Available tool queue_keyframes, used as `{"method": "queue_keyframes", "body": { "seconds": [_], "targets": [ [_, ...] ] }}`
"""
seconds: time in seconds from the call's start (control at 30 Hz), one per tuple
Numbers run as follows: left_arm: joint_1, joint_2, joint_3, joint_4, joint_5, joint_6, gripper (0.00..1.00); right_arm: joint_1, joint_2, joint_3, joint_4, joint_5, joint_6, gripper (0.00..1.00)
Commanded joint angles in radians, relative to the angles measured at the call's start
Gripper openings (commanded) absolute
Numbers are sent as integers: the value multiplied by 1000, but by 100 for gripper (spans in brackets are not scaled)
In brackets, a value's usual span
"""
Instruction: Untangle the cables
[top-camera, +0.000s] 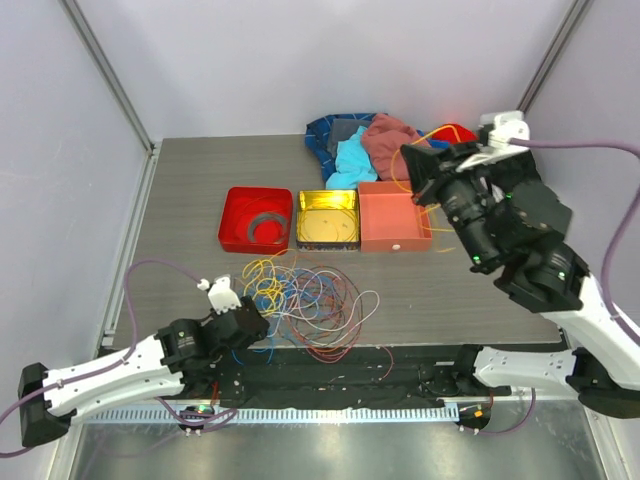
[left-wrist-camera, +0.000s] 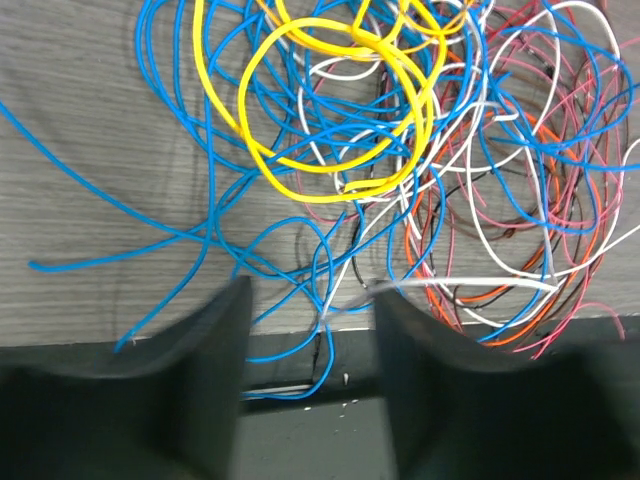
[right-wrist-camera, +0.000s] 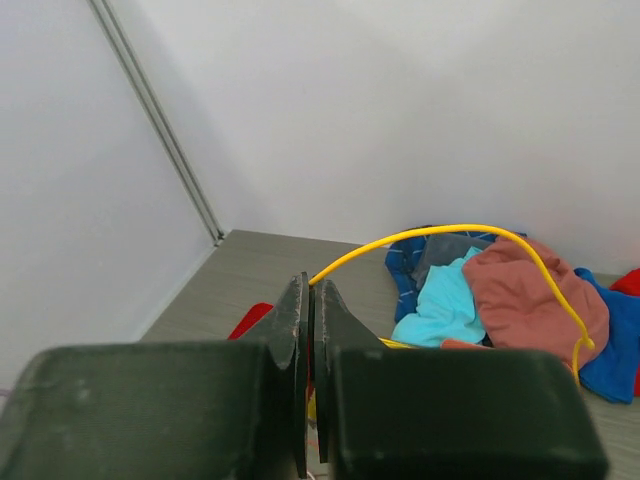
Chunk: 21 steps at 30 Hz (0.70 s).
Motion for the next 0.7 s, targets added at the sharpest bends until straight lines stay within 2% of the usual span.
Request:
{"method": "queue_keyframes", "body": {
  "seconds": [0.0, 0.13, 0.17, 0.2, 0.4, 0.67],
  "targets": [
    [-1, -32, -2, 10, -18, -14, 67, -4, 61, 39, 32, 19, -48, 1],
    [-1, -58, -22, 32, -1, -14, 80, -21, 146, 40, 42, 7, -39, 1],
    [-1, -59, -24, 36, 2, -14, 87, -42, 165, 48, 40, -9, -18, 1],
    [-3, -59, -25, 36, 2, -15, 100, -59, 180, 52, 40, -21, -5, 1],
    [-3, -73, -4, 18, -15, 6, 100, -223, 321, 111, 3, -199, 133, 1],
    [-1, -145, -17, 41, -11, 55, 100, -296, 450, 145, 35, -277, 157, 1]
  ]
}}
